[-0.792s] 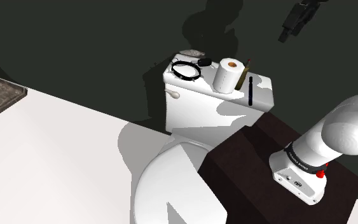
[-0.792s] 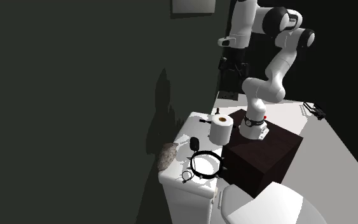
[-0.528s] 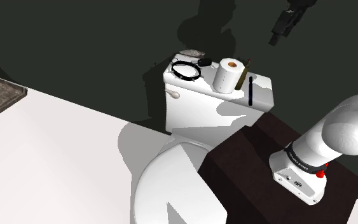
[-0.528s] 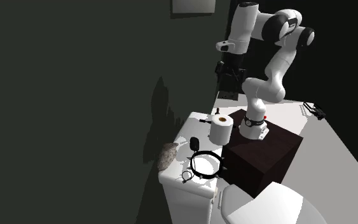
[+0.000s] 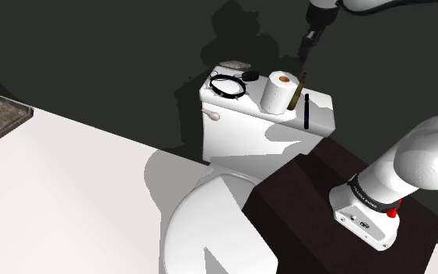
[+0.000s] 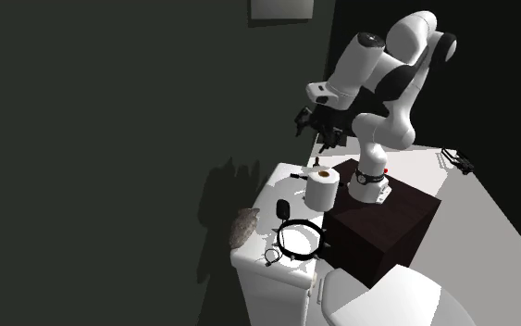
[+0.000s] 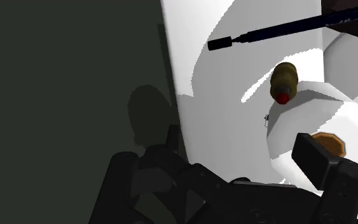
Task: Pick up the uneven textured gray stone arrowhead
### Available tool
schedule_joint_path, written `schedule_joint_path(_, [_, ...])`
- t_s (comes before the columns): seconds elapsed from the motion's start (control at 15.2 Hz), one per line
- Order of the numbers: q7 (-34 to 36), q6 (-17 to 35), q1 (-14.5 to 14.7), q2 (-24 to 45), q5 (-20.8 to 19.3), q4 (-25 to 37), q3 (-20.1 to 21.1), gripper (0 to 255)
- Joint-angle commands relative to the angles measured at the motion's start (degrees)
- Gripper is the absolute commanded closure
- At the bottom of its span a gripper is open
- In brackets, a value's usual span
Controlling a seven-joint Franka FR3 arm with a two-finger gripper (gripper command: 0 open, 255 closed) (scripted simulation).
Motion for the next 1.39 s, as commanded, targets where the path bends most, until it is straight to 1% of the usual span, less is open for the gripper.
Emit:
schedule_joint_path(0.0, [0.62,3.80,-0.51,3.87,-4.66,0.29,1.83,0])
schedule_joint_path(0.26, [3.55,9.43,-2.03,11.82,-15.22,1.80,5.54,0])
schedule_joint_path(0.53, [8.13,12.56,-3.47,20.46,-28.00,4.63,8.83,0])
schedule_joint_path(0.79, [13.17,12.73,-3.84,29.68,-42.10,8.65,10.97,0])
schedule_joint_path(1.12, [17.82,10.00,-2.04,41.49,-59.36,14.78,11.13,0])
schedule_joint_path(1.19, [18.04,9.75,-1.82,42.31,-60.51,15.24,11.03,0])
schedule_joint_path(1.32, [19.31,9.80,-1.66,43.35,-61.35,15.12,10.86,0])
